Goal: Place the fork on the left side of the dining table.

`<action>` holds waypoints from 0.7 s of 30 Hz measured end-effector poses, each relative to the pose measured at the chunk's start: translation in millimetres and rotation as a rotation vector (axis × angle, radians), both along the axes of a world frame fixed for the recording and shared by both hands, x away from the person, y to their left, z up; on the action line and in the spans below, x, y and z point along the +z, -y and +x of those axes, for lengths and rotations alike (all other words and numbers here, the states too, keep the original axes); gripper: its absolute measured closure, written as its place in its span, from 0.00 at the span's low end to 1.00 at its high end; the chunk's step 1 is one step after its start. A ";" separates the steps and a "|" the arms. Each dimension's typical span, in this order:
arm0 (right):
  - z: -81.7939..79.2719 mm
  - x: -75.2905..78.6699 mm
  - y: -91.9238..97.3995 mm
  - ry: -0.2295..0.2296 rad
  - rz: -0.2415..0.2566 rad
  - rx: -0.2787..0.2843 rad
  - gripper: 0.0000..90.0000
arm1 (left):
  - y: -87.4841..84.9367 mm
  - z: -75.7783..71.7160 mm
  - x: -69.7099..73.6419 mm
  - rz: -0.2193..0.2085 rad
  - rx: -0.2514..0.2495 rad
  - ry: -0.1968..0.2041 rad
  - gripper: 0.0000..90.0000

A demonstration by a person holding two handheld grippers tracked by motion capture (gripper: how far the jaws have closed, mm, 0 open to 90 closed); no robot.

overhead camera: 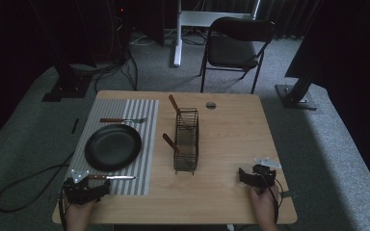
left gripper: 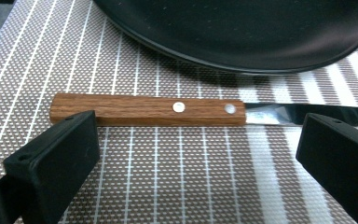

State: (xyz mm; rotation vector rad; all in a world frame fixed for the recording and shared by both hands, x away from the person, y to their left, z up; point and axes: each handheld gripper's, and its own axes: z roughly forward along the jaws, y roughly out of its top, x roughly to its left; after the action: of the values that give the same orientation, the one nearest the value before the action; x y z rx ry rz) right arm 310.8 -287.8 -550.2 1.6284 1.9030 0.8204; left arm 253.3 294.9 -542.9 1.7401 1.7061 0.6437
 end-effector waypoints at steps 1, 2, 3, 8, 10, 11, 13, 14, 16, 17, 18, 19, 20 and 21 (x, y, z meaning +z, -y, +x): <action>0.0 0.0 0.0 0.000 0.000 0.000 0.14 | -0.2 0.7 -0.6 0.001 0.006 0.005 0.00; 0.0 0.0 0.0 0.000 0.000 0.000 0.14 | -0.3 1.1 -0.8 0.003 0.016 0.012 0.00; 0.0 0.0 0.0 0.000 0.000 0.000 0.14 | 0.1 1.8 -1.1 0.012 0.031 0.016 0.00; 0.0 0.0 0.0 0.000 0.000 0.000 0.14 | -2.0 5.9 -2.6 0.042 0.064 -0.004 0.00; 0.0 0.0 0.0 0.000 0.000 0.000 0.14 | -1.5 5.7 -3.1 0.036 0.057 -0.012 0.00; 0.0 0.0 0.0 0.000 0.000 0.000 0.14 | -1.2 5.6 -3.1 0.040 0.051 -0.020 0.00; 0.2 0.0 0.0 0.000 0.000 0.001 0.14 | -0.2 5.8 -3.2 0.048 0.053 -0.024 0.00; 0.3 0.0 0.0 0.000 0.000 0.002 0.14 | 1.0 6.3 -3.5 0.064 0.049 -0.029 0.00; 0.4 -0.1 -0.1 0.000 0.001 0.002 0.14 | 3.8 7.3 -3.9 0.092 0.039 -0.040 0.00; 0.4 0.0 0.0 0.000 0.000 0.002 0.14 | 3.8 7.5 -3.9 0.092 0.039 -0.040 0.00; 0.4 -0.1 0.0 0.001 0.000 0.003 0.14 | 3.9 7.5 -3.9 0.092 0.039 -0.040 0.00; 0.5 -0.1 0.0 0.001 0.000 0.003 0.14 | 3.9 7.5 -3.9 0.092 0.040 -0.039 0.00; 0.5 -0.1 0.0 0.001 0.000 0.003 0.14 | 3.9 7.5 -3.9 0.091 0.039 -0.040 0.00; 0.5 -0.1 0.0 0.001 0.000 0.003 0.14 | 3.9 7.5 -3.9 0.091 0.039 -0.040 0.00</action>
State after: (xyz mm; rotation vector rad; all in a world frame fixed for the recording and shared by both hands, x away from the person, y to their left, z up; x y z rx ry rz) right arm 311.2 -287.8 -550.2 1.6260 1.9048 0.8224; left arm 260.8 291.0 -546.8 1.7972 1.7669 0.7187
